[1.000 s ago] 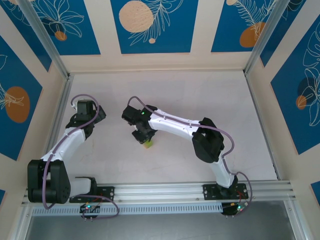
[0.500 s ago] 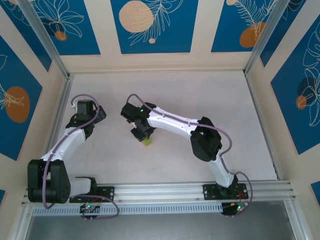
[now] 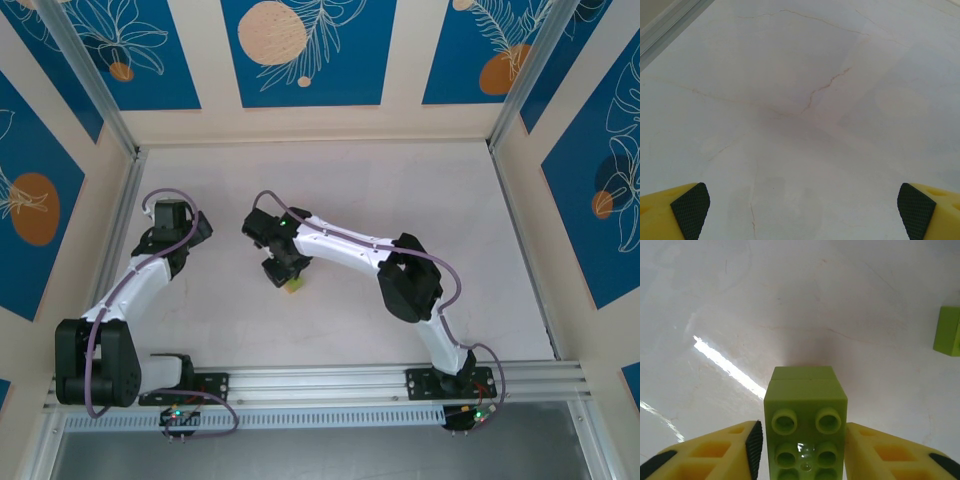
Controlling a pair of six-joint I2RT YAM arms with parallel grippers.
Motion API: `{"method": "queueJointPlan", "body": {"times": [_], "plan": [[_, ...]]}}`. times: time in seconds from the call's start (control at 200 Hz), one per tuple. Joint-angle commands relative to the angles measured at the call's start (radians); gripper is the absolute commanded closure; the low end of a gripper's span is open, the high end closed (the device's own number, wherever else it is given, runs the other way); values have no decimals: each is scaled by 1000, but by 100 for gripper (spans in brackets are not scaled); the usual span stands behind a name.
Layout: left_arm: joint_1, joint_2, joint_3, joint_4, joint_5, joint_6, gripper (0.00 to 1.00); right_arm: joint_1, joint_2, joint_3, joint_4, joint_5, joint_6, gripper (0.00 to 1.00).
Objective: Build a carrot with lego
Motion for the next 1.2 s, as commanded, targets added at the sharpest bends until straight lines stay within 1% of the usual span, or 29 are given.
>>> {"method": "queueJointPlan", "body": {"times": [0.0, 0.175, 0.36, 0.53, 0.675, 0.82, 0.95, 1.195], "plan": [[16, 0, 28, 6, 5, 0, 1, -9, -44, -14, 3, -30, -1, 48], [15, 2, 28, 7, 12, -1, 1, -29, -103, -1, 7, -33, -7, 39], [16, -2, 29, 5, 10, 0, 1, -85, -146, 25, -10, -32, -34, 38], [16, -2, 28, 4, 10, 1, 1, -182, -140, 19, 3, -43, -81, 38], [15, -4, 28, 6, 9, 1, 1, -254, -89, 15, 42, -68, -133, 38], [16, -3, 30, 6, 9, 1, 1, -292, -5, 37, 64, -75, -169, 39], [15, 2, 31, 5, 6, 4, 1, -304, 63, 75, 63, -93, -184, 40], [16, 3, 33, 5, 3, 3, 1, -299, 151, 131, 51, -125, -189, 45]]}}
